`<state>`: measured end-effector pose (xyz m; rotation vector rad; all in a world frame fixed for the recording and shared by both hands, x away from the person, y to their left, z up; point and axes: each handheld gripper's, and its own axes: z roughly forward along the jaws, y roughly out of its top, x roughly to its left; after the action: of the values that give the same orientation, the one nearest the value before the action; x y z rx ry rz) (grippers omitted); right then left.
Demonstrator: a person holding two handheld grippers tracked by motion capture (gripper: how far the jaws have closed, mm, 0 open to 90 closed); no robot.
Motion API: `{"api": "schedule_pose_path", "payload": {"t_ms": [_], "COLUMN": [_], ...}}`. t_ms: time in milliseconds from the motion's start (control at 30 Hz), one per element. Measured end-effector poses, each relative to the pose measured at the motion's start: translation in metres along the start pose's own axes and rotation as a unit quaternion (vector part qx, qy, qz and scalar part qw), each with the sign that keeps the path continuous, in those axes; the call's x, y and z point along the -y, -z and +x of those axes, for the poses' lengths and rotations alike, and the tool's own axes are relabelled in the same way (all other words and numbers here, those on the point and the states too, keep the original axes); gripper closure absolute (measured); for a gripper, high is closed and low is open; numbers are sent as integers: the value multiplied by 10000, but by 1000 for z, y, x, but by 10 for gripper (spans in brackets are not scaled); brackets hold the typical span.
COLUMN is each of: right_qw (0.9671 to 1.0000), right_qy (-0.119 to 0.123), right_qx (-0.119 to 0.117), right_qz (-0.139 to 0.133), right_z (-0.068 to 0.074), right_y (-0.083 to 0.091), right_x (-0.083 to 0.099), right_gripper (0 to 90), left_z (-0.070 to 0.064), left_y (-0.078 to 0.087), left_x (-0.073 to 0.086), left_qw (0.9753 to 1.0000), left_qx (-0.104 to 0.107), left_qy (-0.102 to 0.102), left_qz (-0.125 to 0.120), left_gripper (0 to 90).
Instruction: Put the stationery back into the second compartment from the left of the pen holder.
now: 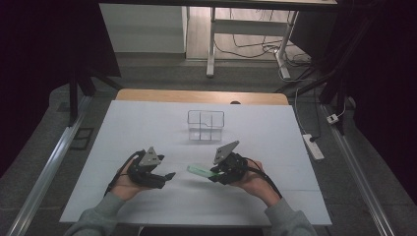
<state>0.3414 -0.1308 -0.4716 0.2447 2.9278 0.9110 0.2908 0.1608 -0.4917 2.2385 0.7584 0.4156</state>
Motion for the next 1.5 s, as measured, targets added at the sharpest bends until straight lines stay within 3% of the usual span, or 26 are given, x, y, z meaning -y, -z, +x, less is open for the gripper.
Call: {"api": "schedule_pose_path", "payload": {"t_ms": [600,933,1167,1500], "right_qw": [9995,9992,9987,9976], "right_qy": [212,270,320,440], "right_qx": [-195,-262,-346,-482], "right_qz": [138,146,170,252], "right_z": [5,5,8,10], "right_y": [-8,-12,-16,-20], "right_x": [-5,-9,-11,-13], "right_gripper": [661,661,661,661], "left_z": [-18,-25,-29,-40], "left_y": [-12,-21,-27,-41], "left_x": [-25,-31,-37,-41], "left_qw": [9981,9951,9917,9825], "left_qx": [212,350,469,714], "left_qy": [-556,-856,-1090,-1549], "left_qz": [183,356,486,745], "left_gripper": [241,248,266,360]}}
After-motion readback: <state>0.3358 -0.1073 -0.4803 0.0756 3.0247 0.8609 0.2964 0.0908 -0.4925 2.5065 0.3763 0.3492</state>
